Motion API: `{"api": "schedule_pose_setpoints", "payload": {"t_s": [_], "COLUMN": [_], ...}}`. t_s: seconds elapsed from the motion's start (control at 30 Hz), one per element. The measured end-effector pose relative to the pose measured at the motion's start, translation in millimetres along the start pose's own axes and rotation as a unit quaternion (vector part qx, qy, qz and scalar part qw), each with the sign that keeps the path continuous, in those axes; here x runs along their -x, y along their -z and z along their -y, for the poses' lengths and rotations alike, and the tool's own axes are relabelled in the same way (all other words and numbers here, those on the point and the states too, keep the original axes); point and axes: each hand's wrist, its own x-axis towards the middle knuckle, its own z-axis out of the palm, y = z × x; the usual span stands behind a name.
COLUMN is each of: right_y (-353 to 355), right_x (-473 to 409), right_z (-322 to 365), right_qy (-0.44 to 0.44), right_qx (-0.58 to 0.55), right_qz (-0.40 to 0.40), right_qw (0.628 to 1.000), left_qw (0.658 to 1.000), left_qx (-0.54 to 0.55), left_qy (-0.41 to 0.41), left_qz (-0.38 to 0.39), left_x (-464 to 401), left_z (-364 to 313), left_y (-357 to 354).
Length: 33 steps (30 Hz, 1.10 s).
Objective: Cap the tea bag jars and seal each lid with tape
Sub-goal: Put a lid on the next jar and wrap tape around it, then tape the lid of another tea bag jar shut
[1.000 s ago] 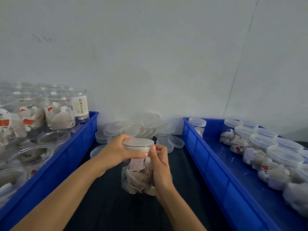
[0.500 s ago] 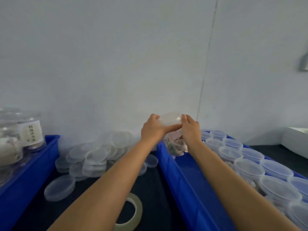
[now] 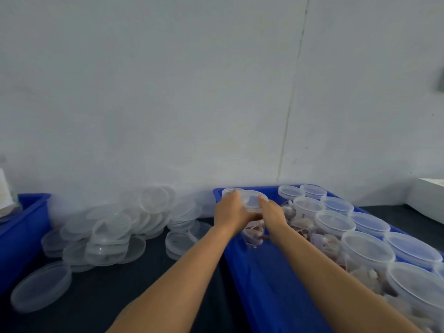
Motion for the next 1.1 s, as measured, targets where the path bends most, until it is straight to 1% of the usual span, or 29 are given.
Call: {"api": "schedule_pose_setpoints", "payload": {"t_s": [0.13,0.23,0.37,0.47,0.6,0.7,0.77,0.83,0.9,0.93,1.0,1.03,1.1], "right_y": [0,-1,-5,-6,-9,-16,-25,-36,-50,-58,-72,-78,-93], "right_x": [-4,-3,-8,-11,-8,-3,4,22,48,60,86,100,126], "right_z": [-7,-9,-9,-8,-7,-6,1,14,25,28,29,29,27], "right_qy": [-0.085,-0.124,-0.112,-0.107,-0.102,-0.068,-0.057,-0.058,-0.013,0.016,0.053,0.073,0.118], "right_qx": [-0.091,-0.097,-0.081,-0.065,-0.021,0.009,0.061,0.135,0.157,0.152,0.109,0.088,0.081], "right_qz": [0.023,0.037,0.04,0.035,0.039,0.026,-0.026,-0.088,-0.109,-0.106,-0.075,-0.049,0.022], "right_qw": [0.992,0.987,0.99,0.992,0.994,0.997,0.996,0.985,0.981,0.982,0.99,0.992,0.99], "left_qw": [0.996,0.985,0.976,0.976,0.976,0.978,0.978,0.976,0.978,0.979,0.982,0.983,0.985], "left_qx": [-0.088,-0.173,-0.217,-0.215,-0.202,-0.166,-0.149,-0.14,-0.131,-0.13,-0.13,-0.129,-0.128], "left_qy": [0.009,0.009,-0.007,-0.016,-0.053,-0.072,-0.076,-0.071,-0.058,-0.05,-0.031,-0.02,-0.001], "left_qz": [0.006,-0.011,0.003,0.029,0.065,0.102,0.129,0.149,0.153,0.151,0.136,0.127,0.112], "left_x": [-4,-5,-8,-6,-2,10,22,38,56,66,88,101,126], "left_z": [8,14,13,9,4,0,-2,-3,-1,1,9,14,26], "left_y": [-14,-19,-18,-17,-5,16,36,58,82,94,118,129,151]}}
